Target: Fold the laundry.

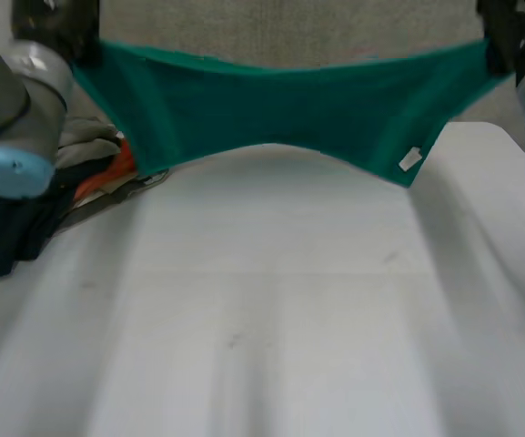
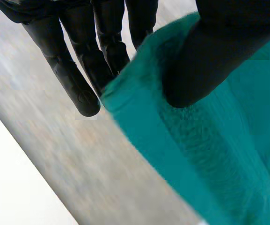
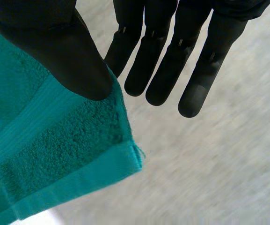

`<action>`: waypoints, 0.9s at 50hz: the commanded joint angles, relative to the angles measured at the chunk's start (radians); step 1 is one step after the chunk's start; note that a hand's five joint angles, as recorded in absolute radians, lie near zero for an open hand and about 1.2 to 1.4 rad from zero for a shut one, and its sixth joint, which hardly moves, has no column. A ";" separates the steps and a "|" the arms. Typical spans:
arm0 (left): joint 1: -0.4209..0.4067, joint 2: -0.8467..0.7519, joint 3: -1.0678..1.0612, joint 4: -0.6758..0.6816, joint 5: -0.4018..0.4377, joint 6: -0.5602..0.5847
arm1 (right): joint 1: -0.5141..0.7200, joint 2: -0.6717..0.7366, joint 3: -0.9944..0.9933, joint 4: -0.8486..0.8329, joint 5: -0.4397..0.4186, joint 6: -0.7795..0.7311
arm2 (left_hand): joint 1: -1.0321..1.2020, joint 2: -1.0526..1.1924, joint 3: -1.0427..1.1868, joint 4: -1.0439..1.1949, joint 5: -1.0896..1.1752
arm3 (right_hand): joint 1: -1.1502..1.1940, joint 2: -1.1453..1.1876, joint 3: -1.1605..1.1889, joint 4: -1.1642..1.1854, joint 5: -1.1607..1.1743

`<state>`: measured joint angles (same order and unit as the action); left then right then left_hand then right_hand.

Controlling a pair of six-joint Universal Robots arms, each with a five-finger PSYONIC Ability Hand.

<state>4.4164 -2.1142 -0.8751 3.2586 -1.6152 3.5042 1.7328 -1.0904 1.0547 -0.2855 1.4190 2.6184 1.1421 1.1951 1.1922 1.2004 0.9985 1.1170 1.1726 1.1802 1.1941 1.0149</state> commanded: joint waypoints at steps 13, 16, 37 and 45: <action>-0.028 0.083 -0.674 -0.063 0.083 0.289 | -0.122 -0.041 0.389 0.435 -0.101 -0.198 | 0.254 0.201 0.204 0.196 0.223 | 0.279 0.224 0.216 0.202 0.207; -0.040 0.163 -0.751 -0.189 0.067 0.326 | -0.162 -0.103 0.421 0.596 -0.103 -0.317 | 0.254 0.201 0.204 0.196 0.223 | 0.279 0.224 0.216 0.202 0.207; -0.086 0.145 -0.514 -0.401 0.003 0.306 | -0.131 -0.063 0.375 0.574 -0.092 -0.450 | 0.254 0.201 0.204 0.196 0.223 | 0.279 0.224 0.216 0.202 0.207; -0.084 -0.088 -0.174 -0.350 -0.068 0.251 | -0.068 0.082 0.203 0.198 -0.061 -0.279 | 0.254 0.201 0.204 0.196 0.223 | 0.279 0.224 0.216 0.202 0.207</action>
<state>4.3320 -2.0343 -1.2877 2.8793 -1.6417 3.7951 1.6208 -1.1129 1.3723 0.1668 1.3300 2.2314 1.1421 1.1951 1.1922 1.2005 0.9985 1.1173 1.1726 1.1802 1.1947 1.0149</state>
